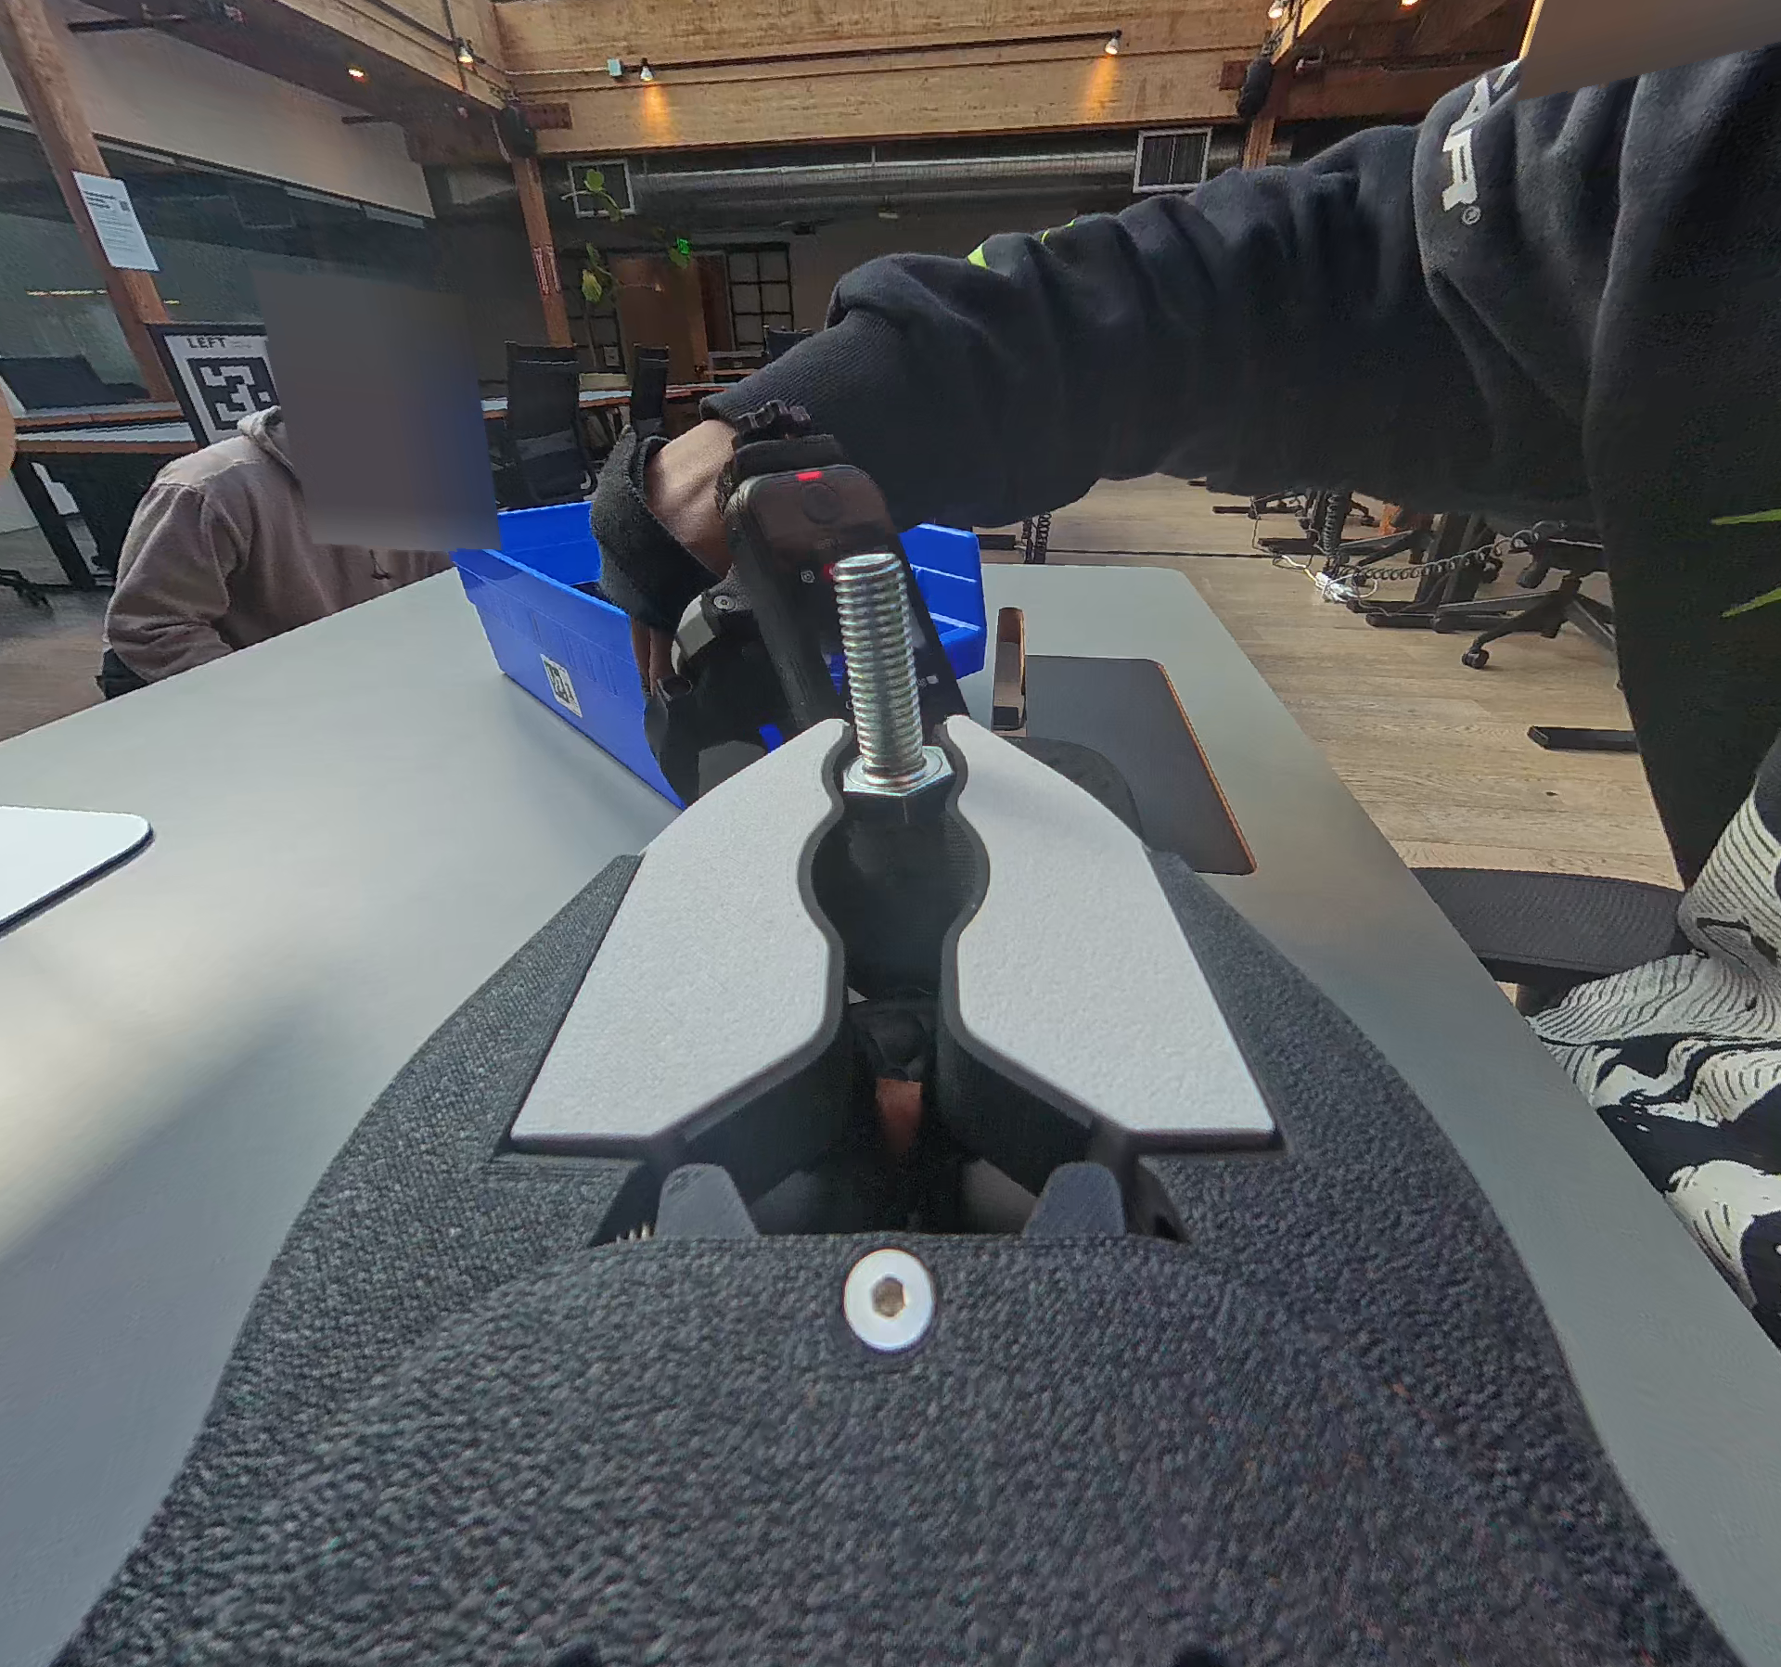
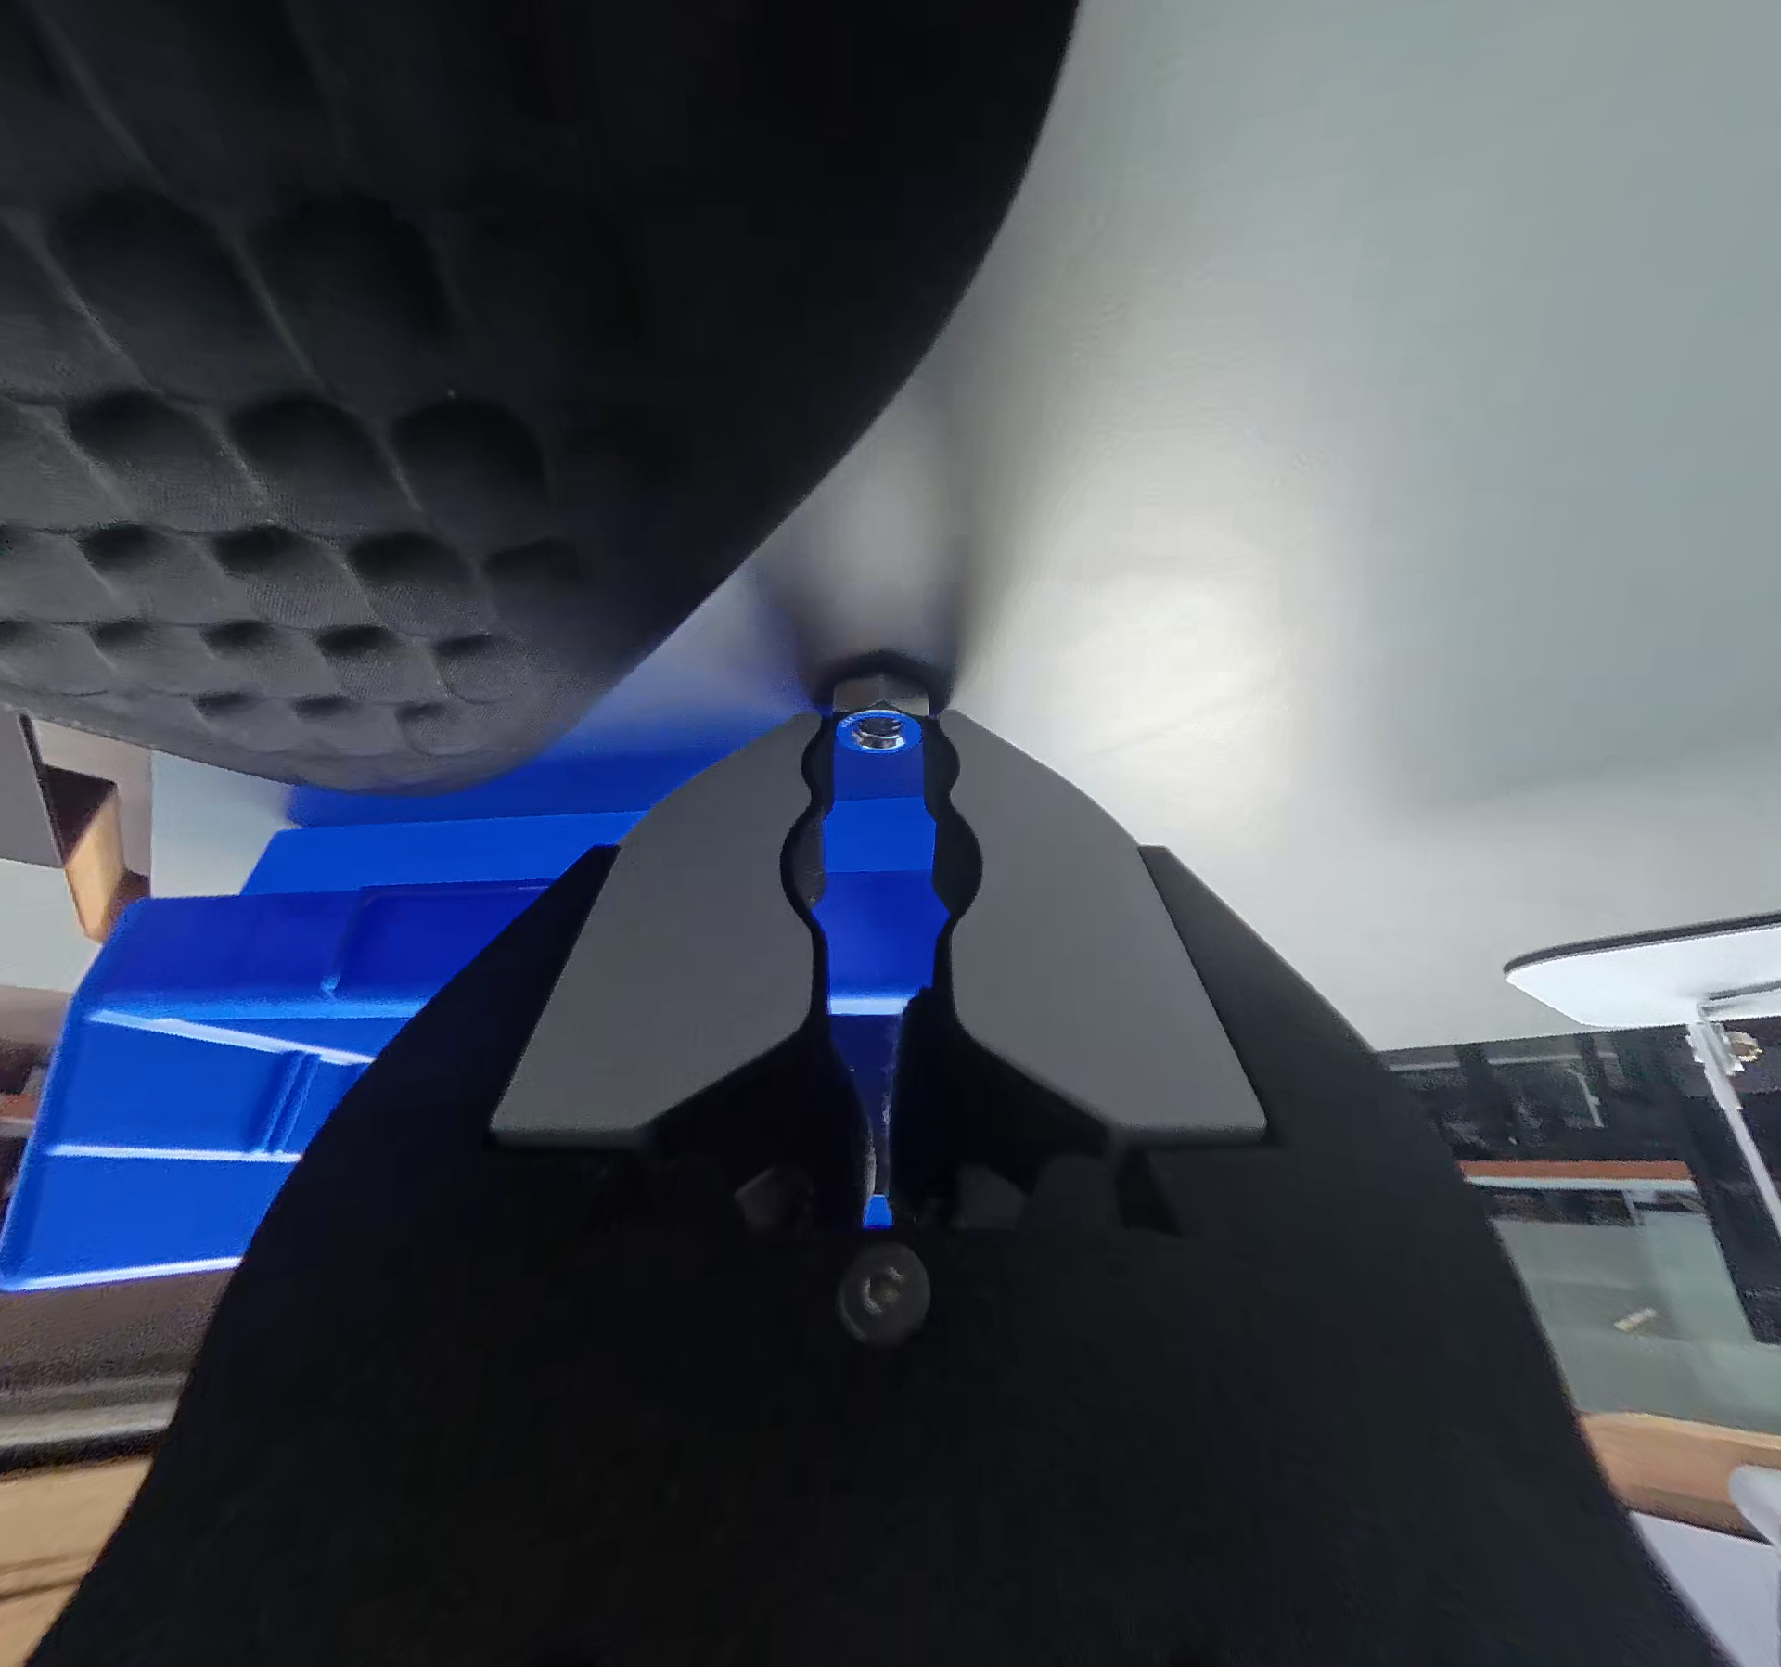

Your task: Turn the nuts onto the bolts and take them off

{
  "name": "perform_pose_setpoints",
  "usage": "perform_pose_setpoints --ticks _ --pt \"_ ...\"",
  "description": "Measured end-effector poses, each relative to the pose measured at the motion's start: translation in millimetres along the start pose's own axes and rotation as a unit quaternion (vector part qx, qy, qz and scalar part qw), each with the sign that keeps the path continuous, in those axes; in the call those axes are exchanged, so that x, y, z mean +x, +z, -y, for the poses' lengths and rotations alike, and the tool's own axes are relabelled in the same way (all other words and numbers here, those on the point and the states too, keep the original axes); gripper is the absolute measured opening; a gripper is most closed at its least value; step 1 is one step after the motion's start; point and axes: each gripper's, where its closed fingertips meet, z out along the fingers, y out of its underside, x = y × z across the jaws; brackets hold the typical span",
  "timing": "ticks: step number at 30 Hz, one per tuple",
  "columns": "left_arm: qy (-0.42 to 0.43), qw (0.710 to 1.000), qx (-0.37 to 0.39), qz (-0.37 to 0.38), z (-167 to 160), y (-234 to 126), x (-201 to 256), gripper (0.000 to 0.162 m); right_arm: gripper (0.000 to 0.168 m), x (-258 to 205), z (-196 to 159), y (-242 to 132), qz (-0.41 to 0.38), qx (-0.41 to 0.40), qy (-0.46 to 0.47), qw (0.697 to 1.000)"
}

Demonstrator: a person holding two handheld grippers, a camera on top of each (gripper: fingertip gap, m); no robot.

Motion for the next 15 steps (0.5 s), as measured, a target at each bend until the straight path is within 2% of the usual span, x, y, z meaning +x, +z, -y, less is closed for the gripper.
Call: perform_pose_setpoints --ticks 4,9,12,15 --pt "0.0 1.0 -0.001 -0.001 -0.4 0.3 0.5 0.014 0.017 11.5 5.8 -20.6 -0.007 0.088 0.069 0.994" --pt "0.0 1.0 -0.003 -0.005 -1.1 1.2 1.9 0.014 0.017 18.1 -5.9 -66.1 -0.03 0.205 0.16 0.965" --pt "0.0 1.0 -0.005 -0.008 -2.3 2.8 3.8 0.014 0.017 8.3 -30.4 -86.5 -0.042 0.23 0.207 0.95" --pt "-0.001 1.0 -0.008 -0.013 -3.9 4.9 6.1 0.014 0.017 -13.4 -63.2 -83.9 -0.029 0.213 0.262 0.941"
